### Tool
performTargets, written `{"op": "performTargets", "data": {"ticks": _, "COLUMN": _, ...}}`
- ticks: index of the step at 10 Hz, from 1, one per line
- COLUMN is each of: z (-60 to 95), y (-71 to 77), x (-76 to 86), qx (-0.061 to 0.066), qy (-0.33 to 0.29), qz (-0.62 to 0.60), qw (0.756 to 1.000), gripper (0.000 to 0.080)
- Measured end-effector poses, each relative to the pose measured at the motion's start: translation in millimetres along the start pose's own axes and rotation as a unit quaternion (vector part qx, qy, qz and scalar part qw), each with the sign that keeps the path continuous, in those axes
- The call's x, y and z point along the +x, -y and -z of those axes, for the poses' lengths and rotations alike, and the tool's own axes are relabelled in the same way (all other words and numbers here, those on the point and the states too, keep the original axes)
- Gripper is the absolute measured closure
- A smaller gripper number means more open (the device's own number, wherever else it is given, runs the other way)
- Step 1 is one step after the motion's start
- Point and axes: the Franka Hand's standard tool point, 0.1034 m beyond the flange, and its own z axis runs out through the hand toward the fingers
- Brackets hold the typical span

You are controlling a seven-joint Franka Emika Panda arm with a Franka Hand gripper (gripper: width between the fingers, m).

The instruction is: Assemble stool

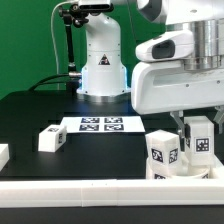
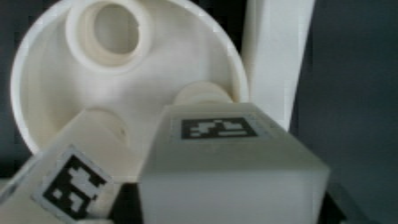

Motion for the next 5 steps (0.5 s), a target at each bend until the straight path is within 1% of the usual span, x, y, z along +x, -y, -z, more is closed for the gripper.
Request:
{"op": "performTargets", "data": {"ticks": 2, "z": 0.0, "y": -0.7, "x": 0.1, "qx": 0.006, "qy": 0.002, "qz": -0.083, "qw": 0.997, "gripper": 0.0457}}
{"op": "performTargets", "data": {"ticks": 5, "z": -0.7, "y": -0.3, "x": -0.4, "qx": 0.004, "qy": 0.003, "qz": -0.187, "qw": 0.982, "gripper": 0.0457}}
